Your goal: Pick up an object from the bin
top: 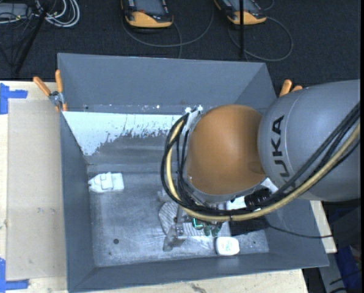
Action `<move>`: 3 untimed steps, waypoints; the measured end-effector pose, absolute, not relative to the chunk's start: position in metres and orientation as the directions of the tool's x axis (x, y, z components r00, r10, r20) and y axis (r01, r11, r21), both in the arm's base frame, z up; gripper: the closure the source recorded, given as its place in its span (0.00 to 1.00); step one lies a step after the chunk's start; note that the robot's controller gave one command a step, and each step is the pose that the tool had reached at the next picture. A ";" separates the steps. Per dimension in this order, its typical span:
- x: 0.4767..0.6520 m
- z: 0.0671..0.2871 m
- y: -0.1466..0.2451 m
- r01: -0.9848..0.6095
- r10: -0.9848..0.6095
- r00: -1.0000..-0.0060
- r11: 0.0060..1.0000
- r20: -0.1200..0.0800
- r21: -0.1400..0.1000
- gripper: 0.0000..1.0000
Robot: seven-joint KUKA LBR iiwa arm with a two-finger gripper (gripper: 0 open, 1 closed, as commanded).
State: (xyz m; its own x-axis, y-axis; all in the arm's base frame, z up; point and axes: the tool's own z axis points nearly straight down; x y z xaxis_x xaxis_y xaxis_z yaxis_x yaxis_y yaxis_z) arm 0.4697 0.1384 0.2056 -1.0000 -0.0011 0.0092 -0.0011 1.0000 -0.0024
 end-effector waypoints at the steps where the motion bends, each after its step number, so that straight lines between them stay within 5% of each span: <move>1: 0.471 0.209 0.138 0.001 0.001 -1.000 1.000 0.002 0.000 0.00; 2: 0.488 0.193 0.133 -0.068 -0.068 -0.998 0.998 -0.003 0.002 0.00; 3: 0.509 0.076 0.092 -0.086 -0.086 -0.996 0.996 0.001 0.004 1.00</move>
Offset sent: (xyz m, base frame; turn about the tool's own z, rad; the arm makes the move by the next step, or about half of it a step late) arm 0.0873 -0.0433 -0.0936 -0.3096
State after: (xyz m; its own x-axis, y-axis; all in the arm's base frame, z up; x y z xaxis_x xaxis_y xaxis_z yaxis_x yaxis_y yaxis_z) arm 0.5090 0.0920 0.0758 -0.9963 -0.0860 0.0008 -0.0860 0.9963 0.0036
